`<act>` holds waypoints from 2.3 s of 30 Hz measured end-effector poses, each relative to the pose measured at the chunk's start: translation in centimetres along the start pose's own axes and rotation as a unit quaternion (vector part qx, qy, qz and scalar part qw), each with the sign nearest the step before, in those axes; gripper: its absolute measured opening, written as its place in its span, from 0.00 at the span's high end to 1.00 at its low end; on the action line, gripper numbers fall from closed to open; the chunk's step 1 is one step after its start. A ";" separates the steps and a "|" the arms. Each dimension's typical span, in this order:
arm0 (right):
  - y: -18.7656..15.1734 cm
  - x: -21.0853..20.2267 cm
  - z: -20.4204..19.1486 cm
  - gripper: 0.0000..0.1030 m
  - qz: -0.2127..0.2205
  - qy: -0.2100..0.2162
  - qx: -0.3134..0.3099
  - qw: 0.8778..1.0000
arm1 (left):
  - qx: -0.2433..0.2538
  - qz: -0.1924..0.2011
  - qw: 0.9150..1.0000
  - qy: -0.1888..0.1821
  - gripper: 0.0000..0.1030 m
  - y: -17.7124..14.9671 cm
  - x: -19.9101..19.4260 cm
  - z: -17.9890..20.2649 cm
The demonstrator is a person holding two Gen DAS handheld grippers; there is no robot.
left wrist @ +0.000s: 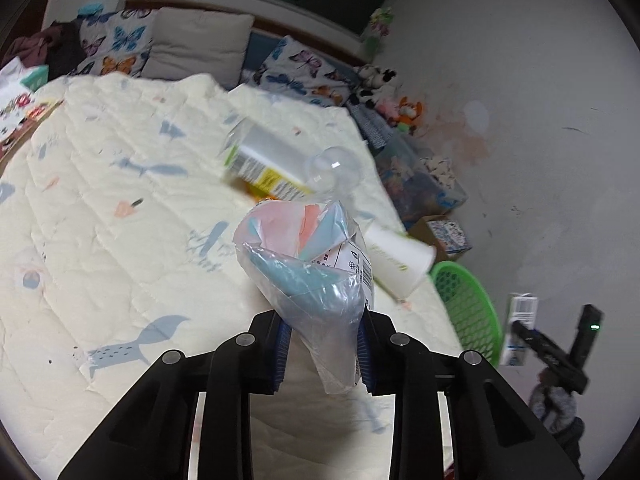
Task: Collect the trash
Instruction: 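Carry the milk carton with the right tool over the wastebasket and release it, then lower the plastic bag with the left tool into the wastebasket and release, then move both tools back over the bed toward the white paper cup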
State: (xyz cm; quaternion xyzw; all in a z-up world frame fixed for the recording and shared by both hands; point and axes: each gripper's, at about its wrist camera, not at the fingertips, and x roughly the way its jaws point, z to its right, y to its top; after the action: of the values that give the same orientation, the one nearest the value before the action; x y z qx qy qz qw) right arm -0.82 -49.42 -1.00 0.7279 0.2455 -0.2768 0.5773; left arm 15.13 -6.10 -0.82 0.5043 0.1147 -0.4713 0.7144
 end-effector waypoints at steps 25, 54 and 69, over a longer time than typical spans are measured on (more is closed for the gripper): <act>-3.1 5.2 6.5 0.22 -0.042 -0.036 0.077 0.995 | 0.140 -0.060 0.983 -0.098 0.73 1.6 8.2 16.0; -5.8 -5.6 8.5 0.22 0.041 -0.048 0.126 0.990 | 0.250 -0.197 0.941 -0.115 0.63 -4.8 21.6 28.4; -5.1 -5.6 6.7 0.22 0.045 -0.034 0.110 0.992 | 0.226 -0.165 0.952 -0.122 0.46 -4.0 17.3 24.8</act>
State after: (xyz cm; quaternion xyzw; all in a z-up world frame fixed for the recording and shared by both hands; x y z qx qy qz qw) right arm -9.13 -55.07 -1.95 0.7877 0.1610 -0.3005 0.5132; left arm 13.39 -36.46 -2.77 0.5655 -0.0012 -0.6540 0.5025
